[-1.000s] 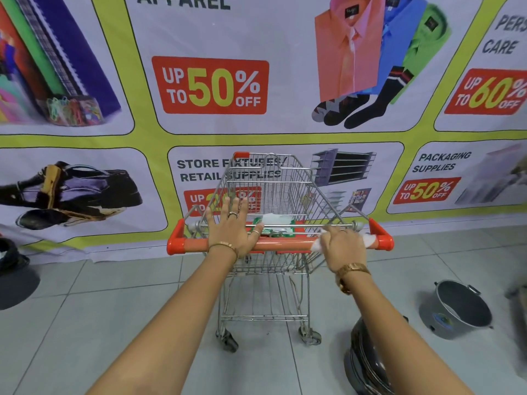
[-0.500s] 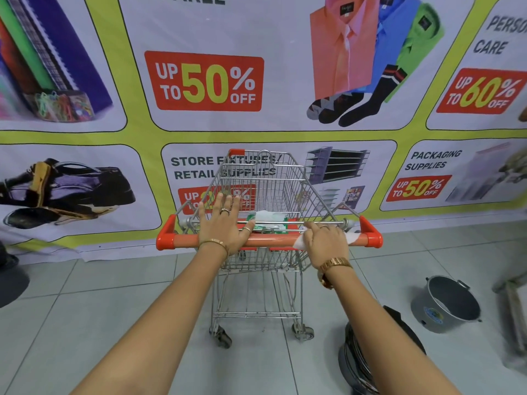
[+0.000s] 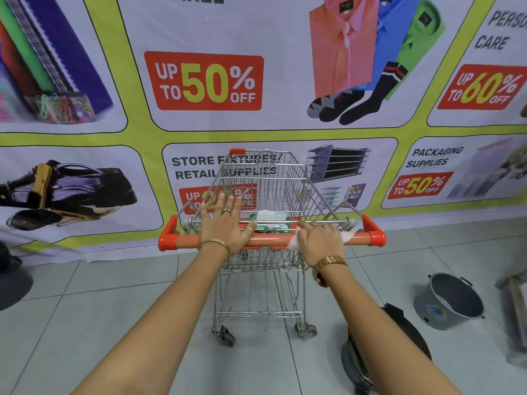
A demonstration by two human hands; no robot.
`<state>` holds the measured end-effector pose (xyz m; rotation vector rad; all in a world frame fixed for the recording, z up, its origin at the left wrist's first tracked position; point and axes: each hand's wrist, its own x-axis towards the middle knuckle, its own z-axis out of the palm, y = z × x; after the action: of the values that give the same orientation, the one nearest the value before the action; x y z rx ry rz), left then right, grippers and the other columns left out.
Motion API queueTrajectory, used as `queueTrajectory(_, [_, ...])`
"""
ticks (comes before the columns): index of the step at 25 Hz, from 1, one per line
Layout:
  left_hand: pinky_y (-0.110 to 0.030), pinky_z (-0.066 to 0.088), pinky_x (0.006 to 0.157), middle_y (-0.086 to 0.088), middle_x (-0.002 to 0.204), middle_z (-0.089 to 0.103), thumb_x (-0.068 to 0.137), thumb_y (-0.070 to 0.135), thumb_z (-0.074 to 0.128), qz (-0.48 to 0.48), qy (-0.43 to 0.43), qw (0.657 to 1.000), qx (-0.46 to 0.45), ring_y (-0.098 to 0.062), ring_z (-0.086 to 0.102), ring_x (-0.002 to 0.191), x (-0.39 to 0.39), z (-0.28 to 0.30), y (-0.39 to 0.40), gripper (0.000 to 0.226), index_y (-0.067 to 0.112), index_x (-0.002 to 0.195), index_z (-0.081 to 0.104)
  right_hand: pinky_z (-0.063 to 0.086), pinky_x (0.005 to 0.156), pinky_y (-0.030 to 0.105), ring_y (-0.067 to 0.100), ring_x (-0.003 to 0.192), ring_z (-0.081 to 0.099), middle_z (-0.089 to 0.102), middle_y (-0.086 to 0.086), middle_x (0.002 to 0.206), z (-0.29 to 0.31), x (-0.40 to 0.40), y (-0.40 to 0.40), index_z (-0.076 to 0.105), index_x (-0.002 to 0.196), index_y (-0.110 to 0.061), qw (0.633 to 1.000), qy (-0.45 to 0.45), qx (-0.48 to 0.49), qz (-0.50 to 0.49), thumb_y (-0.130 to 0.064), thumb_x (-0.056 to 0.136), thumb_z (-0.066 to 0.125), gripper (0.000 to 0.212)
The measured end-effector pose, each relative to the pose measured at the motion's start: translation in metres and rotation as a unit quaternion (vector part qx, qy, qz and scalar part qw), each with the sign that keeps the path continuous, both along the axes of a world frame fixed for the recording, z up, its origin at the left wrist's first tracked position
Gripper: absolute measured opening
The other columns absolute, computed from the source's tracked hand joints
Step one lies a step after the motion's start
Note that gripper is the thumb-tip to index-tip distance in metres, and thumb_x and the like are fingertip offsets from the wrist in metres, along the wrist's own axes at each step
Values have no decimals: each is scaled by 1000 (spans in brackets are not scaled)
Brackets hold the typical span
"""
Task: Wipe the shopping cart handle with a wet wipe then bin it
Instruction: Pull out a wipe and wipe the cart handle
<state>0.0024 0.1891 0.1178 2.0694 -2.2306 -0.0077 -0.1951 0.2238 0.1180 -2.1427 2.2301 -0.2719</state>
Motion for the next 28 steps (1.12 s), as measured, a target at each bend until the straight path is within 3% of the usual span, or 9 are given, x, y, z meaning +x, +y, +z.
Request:
queueTrajectory(6, [-55, -2, 118, -2, 160, 8, 90, 58, 18, 0, 0, 1000, -4, -20, -5, 148, -3, -1, 1, 72, 20, 150, 5, 33, 103, 40, 31, 118, 49, 59, 15, 128, 1, -49, 6, 50, 130, -18, 995, 15, -2, -101, -25, 96, 22, 44])
queueTrajectory(9, [-55, -2, 118, -1, 160, 8, 91, 57, 18, 0, -1, 1000, -1, -20, -4, 148, -4, 0, 1, 70, 21, 150, 6, 33, 102, 40, 30, 115, 50, 62, 11, 123, -1, -6, 1, 49, 129, -20, 998, 13, -11, -61, -32, 89, 5, 61])
queueTrajectory(12, [-55, -3, 118, -1, 160, 8, 91, 57, 18, -3, 4, 1000, 1, -19, -5, 148, 0, 0, 3, 70, 20, 150, 7, 32, 102, 38, 28, 115, 50, 59, 8, 127, -4, 11, 1, 47, 131, -21, 1000, -5, -20, -16, -33, 90, 11, 57])
queueTrajectory(14, [-55, -3, 118, -1, 160, 8, 91, 58, 19, -2, 11, 1000, 3, -19, -5, 148, 2, -1, 2, 71, 20, 150, 8, 34, 100, 38, 27, 112, 51, 60, 7, 126, -2, -9, 6, 49, 131, -21, 999, -1, -32, -18, -35, 84, 4, 66])
queueTrajectory(19, [-55, -3, 118, -1, 160, 10, 91, 57, 19, -6, 5, 1000, 3, -20, -5, 148, -4, 0, 5, 71, 20, 150, 8, 29, 104, 40, 30, 116, 48, 61, 12, 122, -1, -29, 8, 55, 120, -17, 996, 23, -2, -85, -25, 96, 23, 41])
queueTrajectory(24, [-54, -3, 118, -1, 160, 8, 91, 57, 19, -12, 1, 1000, 9, -20, -6, 148, -2, 1, 6, 70, 20, 150, 7, 29, 104, 40, 30, 119, 47, 57, 9, 129, -2, 7, -1, 52, 128, -22, 1000, 13, 4, -21, -29, 95, 21, 46])
queueTrajectory(28, [-54, -3, 117, -1, 160, 7, 91, 56, 20, -15, 6, 1000, 10, -20, -6, 148, 0, 1, 5, 71, 20, 150, 7, 34, 100, 40, 29, 112, 52, 61, 9, 125, -3, -29, 3, 54, 126, -19, 998, 26, -19, -53, -29, 89, 13, 56])
